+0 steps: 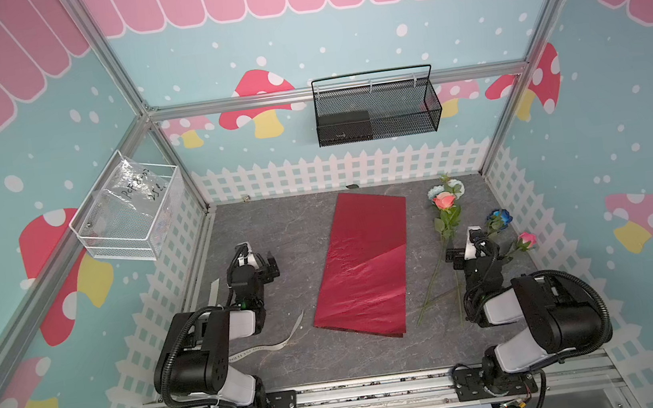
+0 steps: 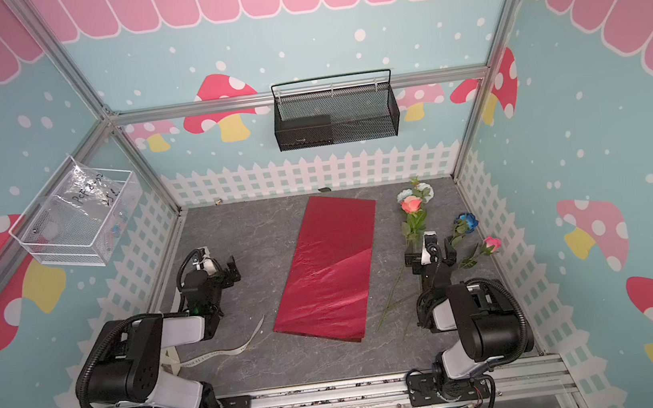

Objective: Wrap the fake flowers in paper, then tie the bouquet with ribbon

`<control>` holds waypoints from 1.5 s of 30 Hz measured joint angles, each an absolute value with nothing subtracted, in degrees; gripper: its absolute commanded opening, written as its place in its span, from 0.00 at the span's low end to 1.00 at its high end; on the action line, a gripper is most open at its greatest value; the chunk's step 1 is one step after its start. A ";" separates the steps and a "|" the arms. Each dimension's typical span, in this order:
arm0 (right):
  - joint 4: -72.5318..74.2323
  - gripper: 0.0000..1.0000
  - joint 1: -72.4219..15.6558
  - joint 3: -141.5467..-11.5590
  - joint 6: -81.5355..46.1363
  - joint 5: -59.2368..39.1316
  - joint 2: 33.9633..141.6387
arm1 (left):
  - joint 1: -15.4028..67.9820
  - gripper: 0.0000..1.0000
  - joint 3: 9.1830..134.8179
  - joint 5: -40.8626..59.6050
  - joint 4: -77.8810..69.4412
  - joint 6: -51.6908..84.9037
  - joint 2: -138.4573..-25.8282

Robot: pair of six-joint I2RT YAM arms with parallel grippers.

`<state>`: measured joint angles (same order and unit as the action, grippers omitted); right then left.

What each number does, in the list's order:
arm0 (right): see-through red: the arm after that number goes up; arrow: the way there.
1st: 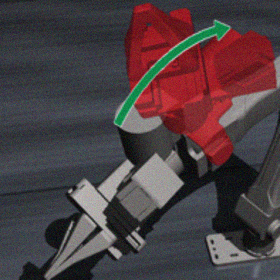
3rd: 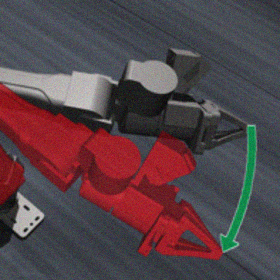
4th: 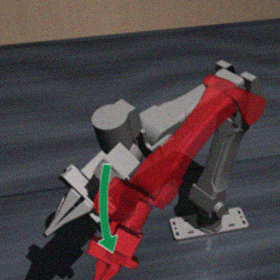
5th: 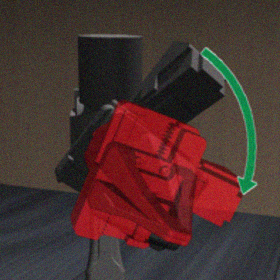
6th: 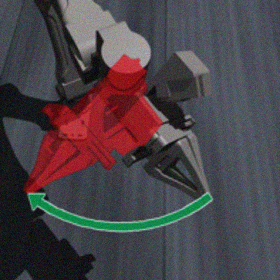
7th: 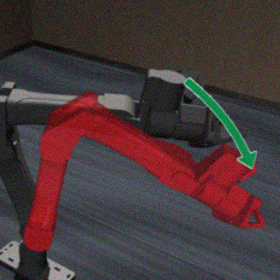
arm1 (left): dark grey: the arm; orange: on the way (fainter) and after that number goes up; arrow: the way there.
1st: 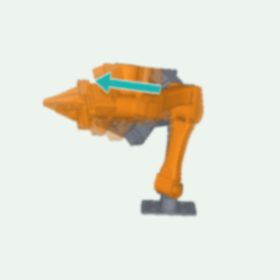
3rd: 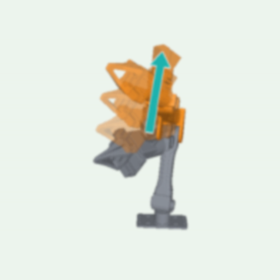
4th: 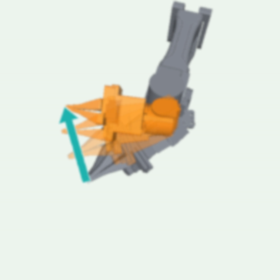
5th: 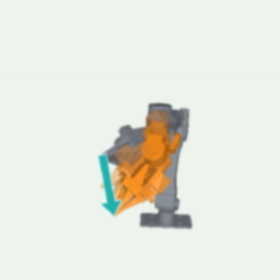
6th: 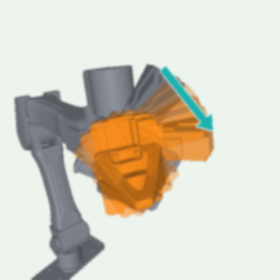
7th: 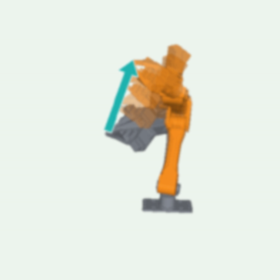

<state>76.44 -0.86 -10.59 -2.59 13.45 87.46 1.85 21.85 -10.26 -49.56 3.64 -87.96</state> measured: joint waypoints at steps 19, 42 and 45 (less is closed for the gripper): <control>76.44 0.99 -0.86 -10.59 -2.59 13.45 87.46 | 1.85 0.99 21.85 -10.26 -49.58 3.64 -87.96; 76.44 0.99 -0.86 -10.59 -2.59 13.43 87.46 | 1.85 0.99 21.85 -10.00 -49.74 3.64 -87.96; 76.44 0.99 -0.86 -10.59 -2.59 13.39 87.46 | 1.91 1.00 20.25 -9.69 -51.81 3.64 -86.94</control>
<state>76.44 -0.86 -10.59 -2.59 13.39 87.46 1.91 20.25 -9.69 -51.81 3.64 -86.94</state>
